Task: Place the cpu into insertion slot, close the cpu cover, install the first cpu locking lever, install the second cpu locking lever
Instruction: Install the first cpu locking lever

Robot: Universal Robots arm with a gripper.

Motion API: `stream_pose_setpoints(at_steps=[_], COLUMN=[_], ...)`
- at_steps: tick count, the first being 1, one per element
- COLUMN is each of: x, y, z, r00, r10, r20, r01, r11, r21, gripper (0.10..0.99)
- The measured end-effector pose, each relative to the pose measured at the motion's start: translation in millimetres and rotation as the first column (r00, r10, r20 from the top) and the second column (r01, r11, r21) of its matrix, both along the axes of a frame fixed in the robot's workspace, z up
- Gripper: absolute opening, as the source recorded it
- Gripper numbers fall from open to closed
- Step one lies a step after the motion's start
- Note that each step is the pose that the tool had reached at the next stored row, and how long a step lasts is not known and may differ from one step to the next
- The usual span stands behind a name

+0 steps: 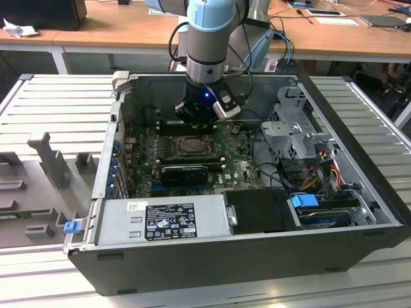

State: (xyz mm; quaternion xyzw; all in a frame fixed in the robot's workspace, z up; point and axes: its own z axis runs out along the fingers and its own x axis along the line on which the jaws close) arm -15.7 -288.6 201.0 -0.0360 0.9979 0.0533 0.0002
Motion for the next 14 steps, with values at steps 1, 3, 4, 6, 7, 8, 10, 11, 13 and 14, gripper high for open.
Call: stream_pose_setpoints(at_steps=[1, 3, 4, 6, 7, 8, 10, 11, 13, 14], x=[0.1, 0.4, 0.5, 0.5, 0.5, 0.5, 0.5, 0.5, 0.5, 0.5], y=[0.0, 0.1, 0.1, 0.1, 0.1, 0.1, 0.0, -2.1, -5.2, -5.8], z=[0.0, -0.1, -0.1, 0.9, 6.2, 12.3, 15.4, 15.5, 15.5, 15.5], r00=[1.0, 1.0, 1.0, 1.0, 1.0, 1.0, 1.0, 1.0, 1.0, 1.0], r10=[0.0, 0.0, 0.0, 0.0, 0.0, 0.0, 0.0, 0.0, 0.0, 0.0], r20=[-0.0002, -0.0001, -0.0001, 0.0001, -0.0001, -0.0001, 0.0001, 0.0, -0.0001, -0.0001], r01=[0.0, 0.0, 0.0, 0.0, 0.0, 0.0, 0.0, 0.0, 0.0, 0.0], r11=[1.0, 0.9999, 0.9999, 0.9999, 0.9999, 0.9999, 0.9999, 0.9999, 0.9999, 0.9999], r21=[0.002, 0.012, 0.014, 0.014, 0.014, 0.014, 0.014, 0.014, 0.014, 0.014], gripper=[0.106, 0.106, 0.106, 0.106, 0.106, 0.106, 0.106, 0.106, 0.106, 0.106])
